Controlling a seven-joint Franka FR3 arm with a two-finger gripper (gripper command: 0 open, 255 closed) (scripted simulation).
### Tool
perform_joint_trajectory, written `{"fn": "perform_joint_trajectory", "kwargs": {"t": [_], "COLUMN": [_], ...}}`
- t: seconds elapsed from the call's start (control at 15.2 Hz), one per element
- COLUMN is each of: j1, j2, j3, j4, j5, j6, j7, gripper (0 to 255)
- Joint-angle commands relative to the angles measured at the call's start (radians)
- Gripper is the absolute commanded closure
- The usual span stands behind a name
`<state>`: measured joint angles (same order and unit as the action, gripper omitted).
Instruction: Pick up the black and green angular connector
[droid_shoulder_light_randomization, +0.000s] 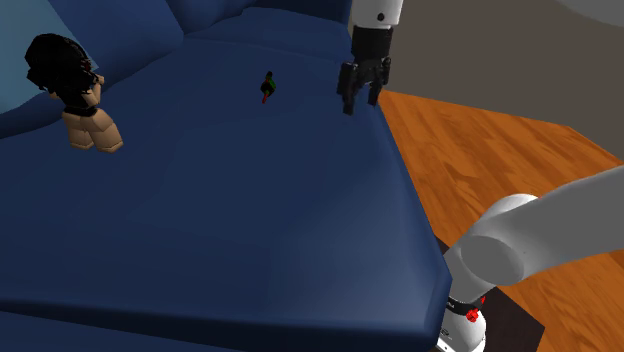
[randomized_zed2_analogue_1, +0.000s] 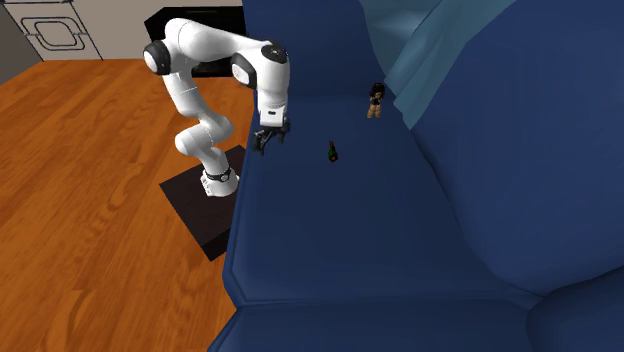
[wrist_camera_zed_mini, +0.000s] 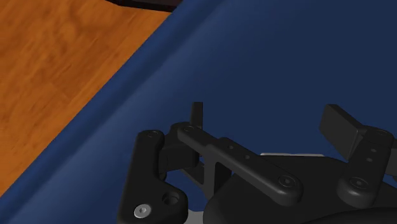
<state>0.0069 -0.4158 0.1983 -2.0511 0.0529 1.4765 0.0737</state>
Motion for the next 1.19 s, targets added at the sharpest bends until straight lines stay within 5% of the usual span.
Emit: {"fn": "perform_joint_trajectory", "kwargs": {"t": [0.0, 0.53, 0.92, 1.12], "j1": [0.004, 0.042, 0.152, 0.159], "j2": [0.077, 0.411, 0.744, 0.756], "j3": [0.036, 0.150, 0.198, 0.194], "j4": [0.078, 0.472, 0.925, 0.916], "j5": [-0.009, -0.111, -0.258, -0.262], "j6": [0.000, -0.083, -0.247, -0.228], "j7": [0.053, 0.255, 0.390, 0.398], "gripper": [0, 0, 0, 0]}}
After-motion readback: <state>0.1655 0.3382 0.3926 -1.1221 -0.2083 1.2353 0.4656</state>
